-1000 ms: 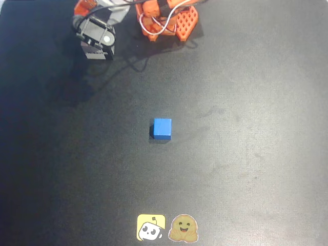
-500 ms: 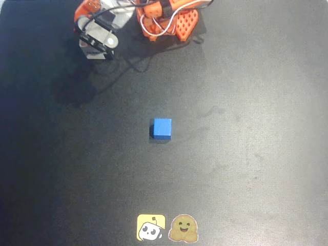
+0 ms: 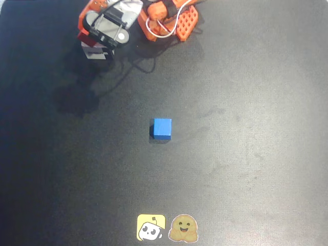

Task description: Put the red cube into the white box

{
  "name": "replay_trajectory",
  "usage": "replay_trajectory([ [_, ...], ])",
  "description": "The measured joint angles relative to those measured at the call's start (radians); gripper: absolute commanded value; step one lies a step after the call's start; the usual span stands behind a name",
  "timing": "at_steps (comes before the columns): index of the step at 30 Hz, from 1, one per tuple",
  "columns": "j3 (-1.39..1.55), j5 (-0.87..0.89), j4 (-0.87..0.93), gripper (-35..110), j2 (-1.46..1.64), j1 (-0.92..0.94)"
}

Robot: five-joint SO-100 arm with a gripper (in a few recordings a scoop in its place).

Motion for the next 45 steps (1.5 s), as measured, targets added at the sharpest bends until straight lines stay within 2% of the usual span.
replay_trajectory([
  [11, 0.0, 0.012, 0.04, 1, 0.0, 0.04],
  [15, -0.002, 0.023, 0.064, 10, 0.0, 0.054],
  [23, -0.002, 0.049, 0.069, 14, -0.017, 0.075],
  [28, -0.002, 0.054, 0.069, 29, -0.028, 0.109],
  [31, -0.002, 0.052, 0.069, 30, -0.051, 0.106],
  [34, -0.002, 0.057, 0.069, 25, -0.032, 0.112],
  [36, -0.002, 0.057, 0.069, 5, -0.011, 0.12],
  [37, -0.002, 0.054, 0.069, 0, -0.006, 0.133],
  [40, 0.008, 0.041, 0.058, 0, 0.003, 0.167],
  [45, 0.011, 0.026, -0.018, 0, 0.006, 0.097],
])
